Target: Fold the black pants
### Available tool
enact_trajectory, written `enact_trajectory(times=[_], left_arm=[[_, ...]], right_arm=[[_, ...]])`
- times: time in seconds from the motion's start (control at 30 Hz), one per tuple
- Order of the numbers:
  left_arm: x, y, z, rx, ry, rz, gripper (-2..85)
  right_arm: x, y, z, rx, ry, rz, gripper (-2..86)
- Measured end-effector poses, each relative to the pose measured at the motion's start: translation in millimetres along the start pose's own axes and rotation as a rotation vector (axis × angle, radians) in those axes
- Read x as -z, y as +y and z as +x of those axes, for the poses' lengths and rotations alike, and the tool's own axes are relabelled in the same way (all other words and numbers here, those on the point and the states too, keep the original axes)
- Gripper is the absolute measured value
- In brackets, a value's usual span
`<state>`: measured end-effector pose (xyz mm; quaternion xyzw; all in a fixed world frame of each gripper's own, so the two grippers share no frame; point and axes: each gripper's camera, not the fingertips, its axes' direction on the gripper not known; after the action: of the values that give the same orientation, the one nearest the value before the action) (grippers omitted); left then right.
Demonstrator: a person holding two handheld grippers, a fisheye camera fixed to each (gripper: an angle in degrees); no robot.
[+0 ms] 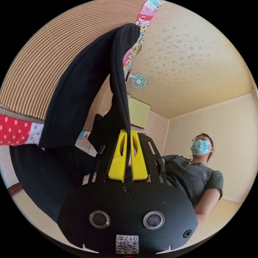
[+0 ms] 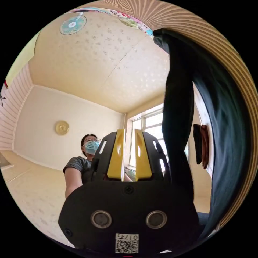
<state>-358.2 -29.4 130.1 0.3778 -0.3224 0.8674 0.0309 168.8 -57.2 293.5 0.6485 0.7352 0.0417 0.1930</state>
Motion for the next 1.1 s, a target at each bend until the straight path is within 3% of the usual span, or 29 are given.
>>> enact_trajectory(times=[0.13, 0.27, 0.37, 0.43, 0.53, 0.57, 0.63, 0.73, 0.8, 1.03, 1.1], left_arm=[[12.5, -7.9, 6.8, 0.072, -0.265, -0.013, -0.8], [9.9, -16.7, 8.8, 0.137, -0.220, -0.009, -0.8], [-11.2, -18.2, 33.9, 0.077, 0.067, 0.012, -0.8], [-33.4, -15.8, 49.4, 0.024, 0.493, 0.075, -0.8], [-57.5, -12.7, 51.0, 0.026, 0.720, 0.096, -0.8], [-60.8, -12.2, 48.8, 0.043, 0.697, 0.083, -0.8], [-63.4, -9.1, 34.2, 0.142, 0.431, 0.034, -0.8], [-48.2, 1.0, 20.4, 0.218, 0.148, 0.103, -0.8], [-41.8, 5.1, 19.1, 0.195, 0.133, 0.157, -0.7], [-82.5, -3.7, 50.6, 0.005, -0.236, 0.026, -0.6], [-98.1, -4.7, 53.5, -0.027, -0.350, 0.029, -0.6]], right_arm=[[-1.0, -2.8, -21.2, -0.077, 0.273, -0.103, 3.2], [18.3, -4.3, -30.6, -0.175, 0.586, -0.040, 11.1], [23.2, -5.7, -25.5, -0.211, 0.613, -0.031, 22.7], [20.5, -5.8, -13.8, -0.212, 0.545, -0.032, 26.5], [-4.0, -7.5, 20.6, -0.167, 0.184, -0.058, 28.1], [-18.6, -7.6, 34.0, -0.145, 0.024, -0.066, 28.0], [-38.8, -7.1, 45.2, -0.112, -0.106, -0.078, 25.9], [-42.4, -4.3, 36.3, -0.095, 0.060, -0.075, 15.7], [-44.6, 0.4, 26.7, -0.158, 0.279, -0.155, 6.1], [-72.2, 14.5, -20.3, -0.116, 0.471, -0.253, 3.0], [-77.3, 18.9, -19.3, -0.158, 0.645, -0.279, 2.6]])
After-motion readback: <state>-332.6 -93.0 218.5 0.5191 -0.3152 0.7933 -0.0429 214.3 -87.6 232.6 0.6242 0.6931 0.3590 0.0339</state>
